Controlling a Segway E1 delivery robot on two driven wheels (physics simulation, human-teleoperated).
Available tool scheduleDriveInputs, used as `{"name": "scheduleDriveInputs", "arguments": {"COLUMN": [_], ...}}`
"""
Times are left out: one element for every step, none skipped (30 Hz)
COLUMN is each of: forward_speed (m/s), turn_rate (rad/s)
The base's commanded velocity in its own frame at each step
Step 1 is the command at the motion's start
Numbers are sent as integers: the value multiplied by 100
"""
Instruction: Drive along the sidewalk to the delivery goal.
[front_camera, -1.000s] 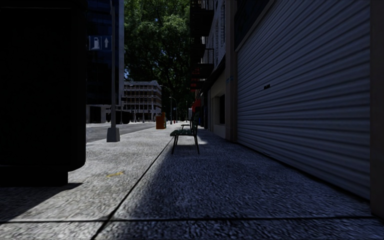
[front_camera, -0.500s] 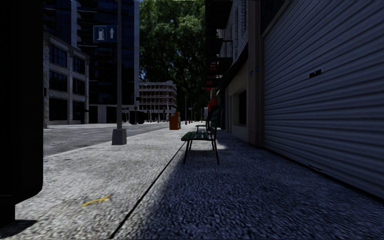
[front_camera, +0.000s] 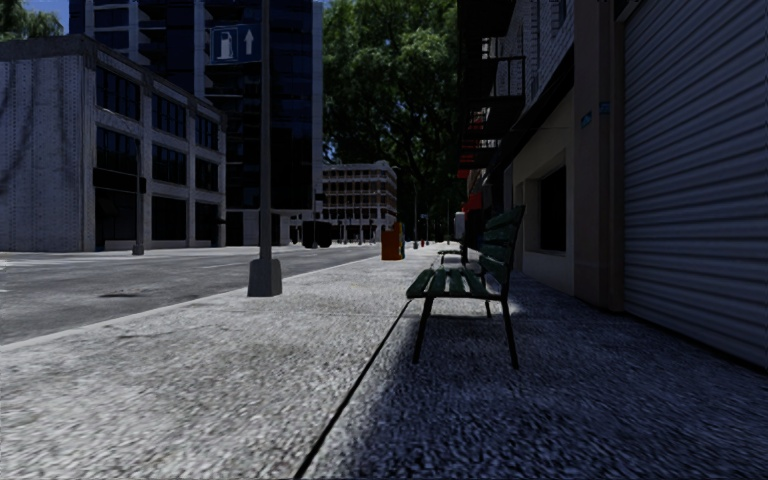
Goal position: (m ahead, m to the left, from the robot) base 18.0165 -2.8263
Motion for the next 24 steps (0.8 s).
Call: {"name": "scheduleDriveInputs", "arguments": {"forward_speed": [200, 200, 200, 200, 200, 200, 200, 200, 200, 200, 200, 200, 200, 200, 200, 200, 200, 200, 200, 200, 200, 200, 200, 200], "turn_rate": [55, 57, 57, 59, 59, 60, 60, 60, 60, 60, 60, 60, 60, 60, 60, 58, 54, 54, 37, 0, 0, 0, 0, -1]}}
